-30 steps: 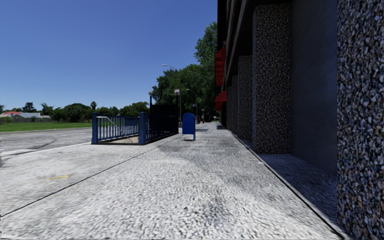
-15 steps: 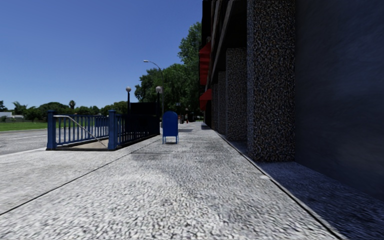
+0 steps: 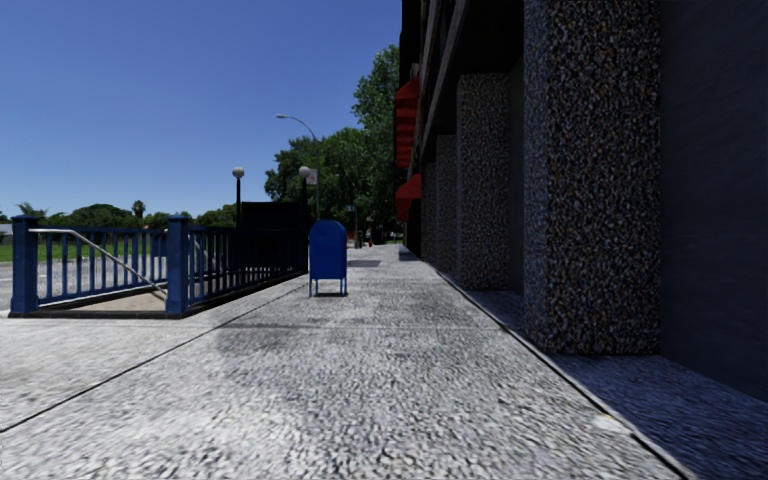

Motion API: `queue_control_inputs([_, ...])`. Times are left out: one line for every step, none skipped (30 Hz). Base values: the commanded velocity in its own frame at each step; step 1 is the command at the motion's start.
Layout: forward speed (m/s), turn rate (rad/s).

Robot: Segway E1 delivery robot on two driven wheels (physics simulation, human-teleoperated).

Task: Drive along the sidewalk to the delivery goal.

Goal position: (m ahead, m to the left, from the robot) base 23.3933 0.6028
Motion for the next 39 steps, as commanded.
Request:
queue_control_inputs([2.0,0.0])
queue_control_inputs([2.0,0.0])
queue_control_inputs([2.0,0.0])
queue_control_inputs([2.0,0.0])
queue_control_inputs([2.0,0.0])
queue_control_inputs([2.0,0.0])
queue_control_inputs([2.0,0.0])
queue_control_inputs([2.0,0.0])
queue_control_inputs([2.0,0.0])
queue_control_inputs([2.0,0.0])
queue_control_inputs([2.0,0.0])
queue_control_inputs([2.0,0.0])
queue_control_inputs([2.0,0.0])
queue_control_inputs([2.0,0.0])
queue_control_inputs([2.0,0.0])
queue_control_inputs([2.0,0.0])
queue_control_inputs([2.0,0.0])
queue_control_inputs([2.0,0.0])
queue_control_inputs([2.0,0.0])
queue_control_inputs([2.0,0.0])
queue_control_inputs([2.0,0.0])
queue_control_inputs([2.0,0.0])
queue_control_inputs([2.0,0.0])
queue_control_inputs([2.0,0.0])
queue_control_inputs([2.0,0.0])
queue_control_inputs([2.0,0.0])
queue_control_inputs([2.0,0.0])
queue_control_inputs([2.0,0.0])
queue_control_inputs([2.0,0.0])
queue_control_inputs([2.0,0.0])
queue_control_inputs([2.0,0.0])
queue_control_inputs([2.0,0.0])
queue_control_inputs([2.0,0.0])
queue_control_inputs([2.0,0.0])
queue_control_inputs([2.0,0.0])
queue_control_inputs([2.0,0.0])
queue_control_inputs([2.0,0.0])
queue_control_inputs([2.0,0.0])
queue_control_inputs([2.0,0.0])
